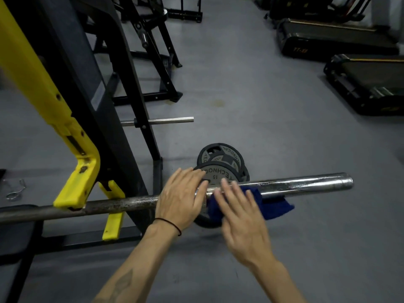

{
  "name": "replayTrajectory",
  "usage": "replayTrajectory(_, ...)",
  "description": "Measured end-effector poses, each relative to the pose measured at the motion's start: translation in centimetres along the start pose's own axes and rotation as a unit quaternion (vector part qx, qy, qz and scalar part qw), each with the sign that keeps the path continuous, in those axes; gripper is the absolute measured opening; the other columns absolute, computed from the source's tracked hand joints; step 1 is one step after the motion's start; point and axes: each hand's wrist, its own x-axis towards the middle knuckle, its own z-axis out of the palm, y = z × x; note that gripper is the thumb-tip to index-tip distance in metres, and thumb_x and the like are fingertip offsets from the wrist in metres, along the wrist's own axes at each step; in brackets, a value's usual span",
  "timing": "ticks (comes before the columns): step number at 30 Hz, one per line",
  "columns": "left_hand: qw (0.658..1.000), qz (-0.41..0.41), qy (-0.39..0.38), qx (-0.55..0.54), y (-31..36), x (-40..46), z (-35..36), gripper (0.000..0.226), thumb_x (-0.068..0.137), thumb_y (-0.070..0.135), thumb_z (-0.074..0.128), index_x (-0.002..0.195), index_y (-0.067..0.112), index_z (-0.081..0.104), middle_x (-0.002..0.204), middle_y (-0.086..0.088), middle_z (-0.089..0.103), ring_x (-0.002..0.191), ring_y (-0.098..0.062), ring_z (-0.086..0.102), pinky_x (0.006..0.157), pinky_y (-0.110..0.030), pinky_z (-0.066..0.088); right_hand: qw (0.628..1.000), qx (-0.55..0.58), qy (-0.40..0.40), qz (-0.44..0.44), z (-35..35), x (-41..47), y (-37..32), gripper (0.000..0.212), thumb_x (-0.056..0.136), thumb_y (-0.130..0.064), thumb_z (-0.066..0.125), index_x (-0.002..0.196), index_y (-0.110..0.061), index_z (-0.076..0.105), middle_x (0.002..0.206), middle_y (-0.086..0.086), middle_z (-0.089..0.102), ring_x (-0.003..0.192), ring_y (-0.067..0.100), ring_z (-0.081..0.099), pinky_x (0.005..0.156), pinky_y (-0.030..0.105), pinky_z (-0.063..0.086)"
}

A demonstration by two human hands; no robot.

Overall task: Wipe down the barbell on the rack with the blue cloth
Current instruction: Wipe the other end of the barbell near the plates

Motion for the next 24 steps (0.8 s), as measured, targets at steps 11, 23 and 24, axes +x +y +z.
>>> replayTrajectory(11,0.999,-0.037,0.013,0.007,0.7,0.2,-0.1,0.047,0.102,0.035,0.032,0.114,0.015,0.073,0.11,-0.001,0.074,0.115,-0.018,0.063,0.104,-0.038,0.046,0.999,-0.014,-0.019,-0.046,-0.4,0.7,0.7,0.081,0.083,-0.023,0.049,0.161,-0.01,0.028,0.171,0.007,0.017,0.158,0.024,0.014,0.126,0.049,0.017)
replayTrajectory(23,0.942,-0.255,-0.213,-0.053,-0.1,4.7,-0.2,0.053,0.105,0.039,0.017,0.108,0.01,0.061,0.105,-0.016,0.067,0.096,-0.033,0.062,0.077,-0.04,0.042,0.999,0.029,-0.023,-0.002,-0.3,2.4,0.4,0.075,0.089,-0.023,0.044,0.161,-0.011,0.029,0.169,0.003,0.023,0.158,0.018,0.016,0.127,0.046,0.017)
replayTrajectory(24,0.958,-0.231,-0.154,-0.075,0.1,3.6,-0.7,0.057,0.107,0.042,0.019,0.102,0.012,0.066,0.095,-0.01,0.069,0.089,-0.027,0.063,0.078,-0.038,0.046,0.999,0.03,-0.009,0.037,-0.6,2.0,2.3,0.072,0.089,-0.023,0.042,0.16,-0.012,0.032,0.169,0.003,0.025,0.157,0.018,0.017,0.126,0.048,0.018)
